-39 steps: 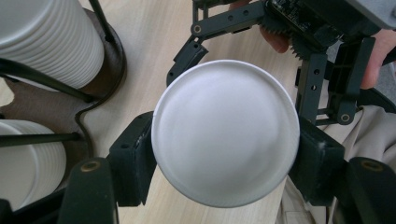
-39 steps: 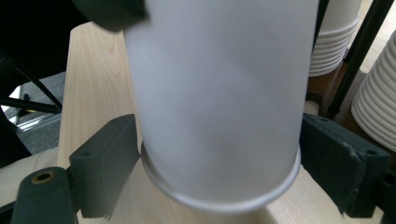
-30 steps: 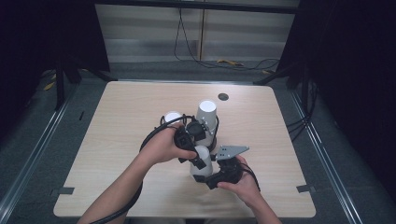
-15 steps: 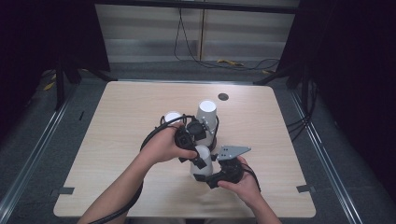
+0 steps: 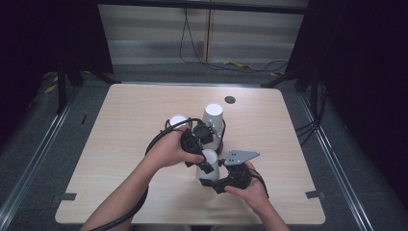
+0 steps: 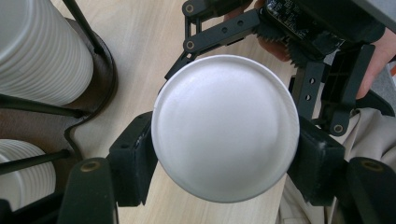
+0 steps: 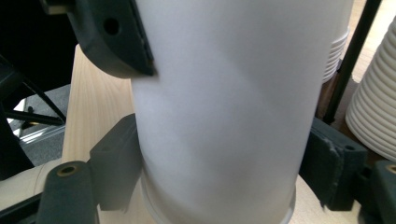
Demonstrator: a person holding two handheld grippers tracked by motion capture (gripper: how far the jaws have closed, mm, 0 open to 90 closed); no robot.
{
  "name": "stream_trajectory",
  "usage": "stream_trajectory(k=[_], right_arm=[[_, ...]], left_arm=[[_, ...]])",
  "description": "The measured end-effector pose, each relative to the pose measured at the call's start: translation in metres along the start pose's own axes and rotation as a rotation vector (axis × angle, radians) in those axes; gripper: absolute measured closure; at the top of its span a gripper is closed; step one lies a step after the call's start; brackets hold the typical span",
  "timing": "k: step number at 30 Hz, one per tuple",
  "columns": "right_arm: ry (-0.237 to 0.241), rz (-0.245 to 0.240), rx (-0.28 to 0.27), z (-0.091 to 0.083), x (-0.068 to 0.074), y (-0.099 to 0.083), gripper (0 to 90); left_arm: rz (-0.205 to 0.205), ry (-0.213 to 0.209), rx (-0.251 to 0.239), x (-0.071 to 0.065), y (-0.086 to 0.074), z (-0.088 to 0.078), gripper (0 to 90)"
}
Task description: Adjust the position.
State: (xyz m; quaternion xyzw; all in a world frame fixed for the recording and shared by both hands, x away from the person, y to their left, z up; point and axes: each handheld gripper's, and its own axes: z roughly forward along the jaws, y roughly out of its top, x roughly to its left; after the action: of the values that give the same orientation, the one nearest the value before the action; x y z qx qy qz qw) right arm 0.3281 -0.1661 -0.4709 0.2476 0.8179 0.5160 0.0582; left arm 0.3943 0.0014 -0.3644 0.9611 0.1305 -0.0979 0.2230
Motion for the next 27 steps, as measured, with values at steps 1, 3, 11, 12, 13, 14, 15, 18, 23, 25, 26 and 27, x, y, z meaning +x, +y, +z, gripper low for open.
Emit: stream_trajectory(k=[1, 3, 11, 12, 13, 14, 15, 18, 23, 25, 26, 27], right_arm=[[-0.003, 0.003, -0.001, -0.0003, 0.0000, 0.0000, 23.0], [-0.001, -0.006, 0.000, -0.0006, 0.0002, -0.0001, 23.7], [-0.013, -0.011, -0.003, -0.0043, -0.0014, 0.0011, 26.3], [-0.011, -0.012, -0.001, -0.0047, -0.0014, 0.0012, 26.5], [-0.009, -0.014, -0.001, -0.0048, -0.0014, 0.0012, 26.7], [-0.009, -0.015, 0.001, -0.0047, -0.0013, 0.0012, 26.9], [-0.006, -0.017, 0.003, -0.0044, -0.0011, 0.0012, 27.1], [-0.005, -0.021, 0.009, -0.0046, -0.0008, 0.0013, 27.4], [-0.005, -0.029, 0.013, -0.0062, -0.0008, 0.0025, 28.0], [-0.006, -0.032, 0.017, -0.0066, -0.0008, 0.0029, 28.3], [-0.007, -0.031, 0.017, -0.0069, -0.0011, 0.0028, 28.4], [-0.006, -0.033, 0.017, -0.0071, -0.0014, 0.0028, 28.5]], left_arm=[[-0.003, -0.001, -0.003, 0.0001, -0.0002, 0.0002, 32.7], [-0.001, -0.002, -0.001, 0.0003, -0.0003, 0.0002, 32.7], [-0.013, -0.011, -0.038, 0.0039, -0.0039, -0.0021, 32.4], [-0.011, -0.015, -0.034, 0.0046, -0.0043, -0.0024, 32.4], [-0.012, -0.015, -0.035, 0.0047, -0.0046, -0.0022, 32.4], [-0.013, -0.017, -0.033, 0.0046, -0.0048, -0.0021, 32.4], [-0.013, -0.019, -0.034, 0.0050, -0.0050, -0.0019, 32.4], [-0.005, -0.023, -0.028, 0.0054, -0.0058, -0.0020, 32.5], [-0.009, -0.027, -0.036, 0.0057, -0.0068, -0.0030, 32.5], [-0.009, -0.027, -0.036, 0.0068, -0.0074, -0.0035, 32.5], [-0.011, -0.028, -0.037, 0.0070, -0.0076, -0.0036, 32.4], [-0.006, -0.031, -0.038, 0.0079, -0.0080, -0.0037, 32.5]])
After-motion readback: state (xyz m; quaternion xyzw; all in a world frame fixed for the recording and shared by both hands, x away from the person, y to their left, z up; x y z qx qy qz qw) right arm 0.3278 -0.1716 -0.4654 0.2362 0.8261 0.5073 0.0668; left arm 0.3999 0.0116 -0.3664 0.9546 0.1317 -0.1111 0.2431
